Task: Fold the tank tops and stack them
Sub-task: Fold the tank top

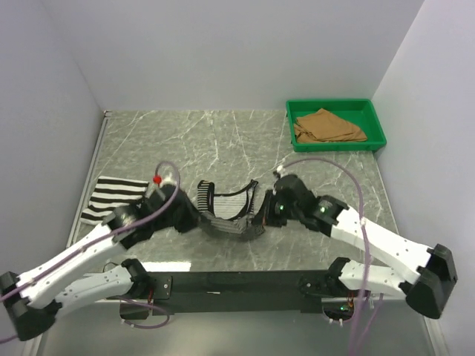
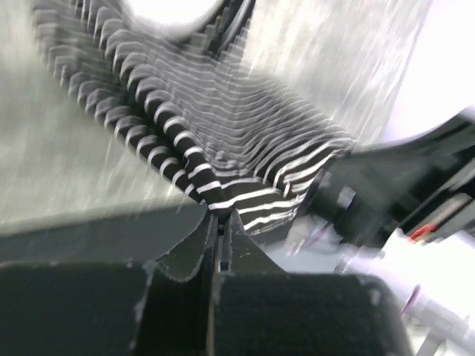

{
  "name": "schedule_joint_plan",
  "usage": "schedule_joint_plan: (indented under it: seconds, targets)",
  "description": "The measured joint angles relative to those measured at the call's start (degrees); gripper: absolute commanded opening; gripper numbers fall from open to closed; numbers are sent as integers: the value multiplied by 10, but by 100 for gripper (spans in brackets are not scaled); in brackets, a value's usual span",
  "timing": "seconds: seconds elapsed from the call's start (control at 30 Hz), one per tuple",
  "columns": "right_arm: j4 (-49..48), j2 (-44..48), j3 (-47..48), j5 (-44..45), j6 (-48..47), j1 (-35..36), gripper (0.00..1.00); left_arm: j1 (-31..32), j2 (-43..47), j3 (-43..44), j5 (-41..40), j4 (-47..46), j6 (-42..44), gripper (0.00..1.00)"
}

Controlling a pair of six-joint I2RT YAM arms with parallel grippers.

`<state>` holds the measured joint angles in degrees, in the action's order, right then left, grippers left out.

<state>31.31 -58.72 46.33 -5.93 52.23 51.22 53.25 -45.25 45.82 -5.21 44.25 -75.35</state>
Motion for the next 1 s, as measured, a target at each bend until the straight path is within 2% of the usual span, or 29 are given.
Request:
schedule_joint_plan:
  seconds: [0.17,0.27,0.37,0.43,0.47,0.53,0.6,0.63,0.7,0.8,0.93,1.0]
  targets:
    - [-36,-107,42,-79,-56,-135,0,-194,-116,39,59,-95,86,1]
    - [-69,-206,99,-130,-85,-189,1,-264,-206,69,84,-142,121,0]
    - [-86,-324,185,-166,-110,-231,16,-306,-323,113,106,-212,147,1]
    - [-96,-394,243,-179,-123,-249,17,-327,-392,136,119,-254,156,13]
    - [-98,-433,274,-185,-130,-259,25,-337,-428,151,126,-270,161,20]
    - [-105,-501,329,-193,-137,-276,32,-356,-501,185,147,-304,170,38]
    - [-111,-545,356,-191,-142,-290,40,-373,-579,232,173,-333,180,51]
    - [-112,-561,361,-188,-144,-299,43,-379,-609,250,182,-347,185,54]
    - [-106,-570,356,-174,-144,-310,48,-391,-636,262,194,-365,190,59]
    - [-103,-549,338,-144,-146,-322,50,-404,-635,262,194,-361,195,59]
    - [-97,-484,301,-81,-153,-309,50,-410,-589,256,148,-323,204,58]
    - [-94,-443,280,-50,-157,-285,50,-410,-542,226,132,-320,205,60]
